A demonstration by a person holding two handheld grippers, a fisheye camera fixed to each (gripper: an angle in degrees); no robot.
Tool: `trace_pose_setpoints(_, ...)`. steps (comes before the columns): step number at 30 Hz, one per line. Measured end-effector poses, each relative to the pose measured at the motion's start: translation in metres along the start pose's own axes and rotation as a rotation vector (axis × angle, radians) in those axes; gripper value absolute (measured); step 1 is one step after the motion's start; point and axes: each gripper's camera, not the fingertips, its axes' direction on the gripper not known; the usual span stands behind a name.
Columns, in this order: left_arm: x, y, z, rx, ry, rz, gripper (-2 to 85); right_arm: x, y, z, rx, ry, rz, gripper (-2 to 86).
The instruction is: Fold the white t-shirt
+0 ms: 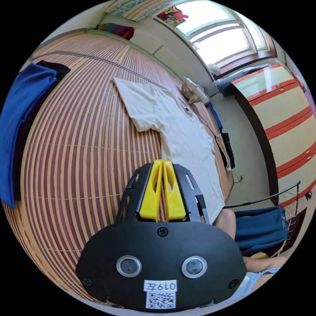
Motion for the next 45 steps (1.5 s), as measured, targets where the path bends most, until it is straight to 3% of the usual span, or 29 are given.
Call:
trace_pose_setpoints(7, 0.0, -0.001, 0.001, 0.003, 0.042, 0.008, 0.8, -0.027, -0.002, 0.012, -0.018, 0.078, -0.122, 7.9)
trace_pose_setpoints(14, 0.009, -0.005, 0.014, -0.059, 0.034, 0.076, 1.1, -0.026, -0.008, 0.021, -0.044, 0.073, -0.111, 0.5)
trace_pose_setpoints(24, -0.014, -0.013, 0.002, -0.002, 0.115, -0.001, 0.9, -0.02, -0.005, 0.023, -0.028, 0.054, -0.092, -0.5)
trace_pose_setpoints(39, 0.017, -0.027, 0.013, -0.101, -0.105, 0.239, 0.9, 0.01, 0.002, 0.004, 0.08, -0.015, 0.048, -0.6)
trace_pose_setpoints(45, -0.007, -0.026, -0.003, -0.006, 0.07, 0.123, 1.0, 0.011, 0.005, 0.003, 0.097, 0.01, 0.054, -0.6)
